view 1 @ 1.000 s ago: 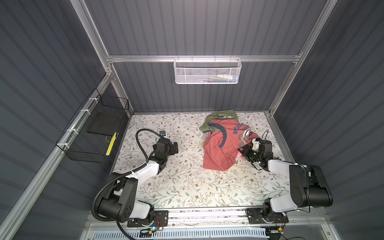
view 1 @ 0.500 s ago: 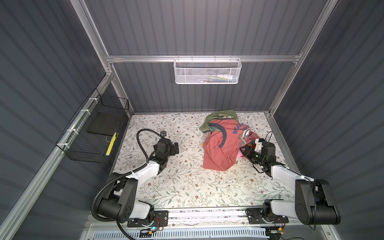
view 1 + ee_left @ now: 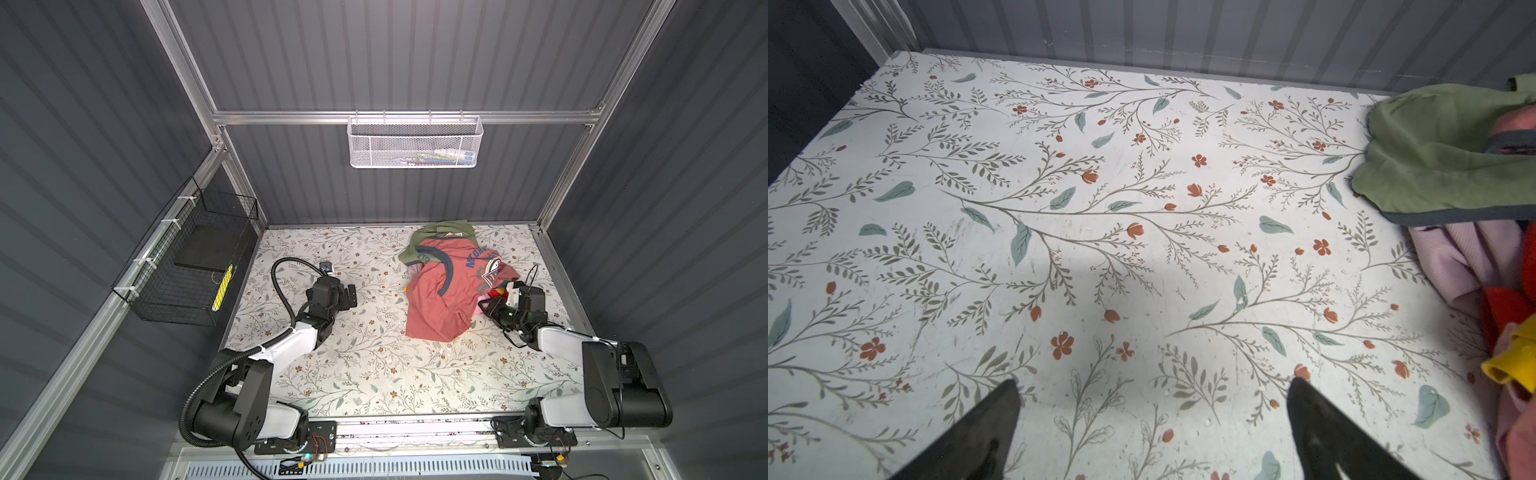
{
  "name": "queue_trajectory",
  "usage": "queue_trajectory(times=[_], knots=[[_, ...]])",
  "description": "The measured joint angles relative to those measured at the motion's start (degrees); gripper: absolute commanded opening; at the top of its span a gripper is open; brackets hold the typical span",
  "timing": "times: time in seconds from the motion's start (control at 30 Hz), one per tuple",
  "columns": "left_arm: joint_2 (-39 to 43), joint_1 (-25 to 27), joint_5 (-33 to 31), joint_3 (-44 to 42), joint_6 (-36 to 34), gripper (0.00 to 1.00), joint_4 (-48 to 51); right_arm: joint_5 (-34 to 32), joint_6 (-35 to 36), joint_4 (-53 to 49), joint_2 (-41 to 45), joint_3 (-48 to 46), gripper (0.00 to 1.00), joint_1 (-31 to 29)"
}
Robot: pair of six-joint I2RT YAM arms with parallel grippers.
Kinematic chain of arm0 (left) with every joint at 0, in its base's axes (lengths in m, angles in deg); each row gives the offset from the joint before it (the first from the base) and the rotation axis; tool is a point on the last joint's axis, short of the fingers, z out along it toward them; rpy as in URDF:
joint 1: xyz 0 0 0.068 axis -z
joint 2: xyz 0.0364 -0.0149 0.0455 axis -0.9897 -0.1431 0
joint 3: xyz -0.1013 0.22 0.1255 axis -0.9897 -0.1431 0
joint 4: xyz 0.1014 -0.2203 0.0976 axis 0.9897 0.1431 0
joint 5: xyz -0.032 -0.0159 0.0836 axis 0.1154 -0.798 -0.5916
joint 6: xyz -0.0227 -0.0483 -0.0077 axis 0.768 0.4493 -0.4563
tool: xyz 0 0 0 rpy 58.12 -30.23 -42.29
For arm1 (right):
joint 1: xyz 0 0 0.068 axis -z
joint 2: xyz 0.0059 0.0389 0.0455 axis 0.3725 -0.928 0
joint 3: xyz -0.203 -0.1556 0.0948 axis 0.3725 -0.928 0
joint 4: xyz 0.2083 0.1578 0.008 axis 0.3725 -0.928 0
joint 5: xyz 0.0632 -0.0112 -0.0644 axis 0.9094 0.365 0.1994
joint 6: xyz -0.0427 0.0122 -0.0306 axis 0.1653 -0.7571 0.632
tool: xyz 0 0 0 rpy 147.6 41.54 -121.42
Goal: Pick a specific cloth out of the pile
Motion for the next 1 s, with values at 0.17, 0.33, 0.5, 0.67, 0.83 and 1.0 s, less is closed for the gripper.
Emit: queue_trajectory(times=[0.17, 0.33, 0.5, 0.67, 0.83, 1.0], knots=[[0.0, 0.0, 0.0, 0.0, 0.0, 1.0, 0.0, 0.7, -0.1, 2.7, -1.4, 0.3, 0.24, 0.0], [0.0, 0.1, 0.0, 0.0, 0.0, 1.0, 0.0, 2.1, -1.7, 5.2, -2.4, 1.0, 0.0, 0.0], [0.1, 0.4, 0.0, 0.0, -0.3, 1.0, 0.9, 2.8, -2.9, 3.6, 1.0, 1.1, 0.0, -0.6], [0.9, 0.4, 0.0, 0.0, -0.5, 1.0, 1.5, 1.9, -2.1, -4.2, 11.9, 3.3, 0.0, -2.6], [0.9, 0.5, 0.0, 0.0, -0.5, 1.0, 2.1, 1.9, -0.9, -13.0, 19.7, 7.8, 0.0, -3.3], [0.9, 1.0, 0.0, 0.3, -1.2, 1.0, 2.4, 2.3, 0.2, -20.1, 21.0, 13.1, 0.0, -3.7]])
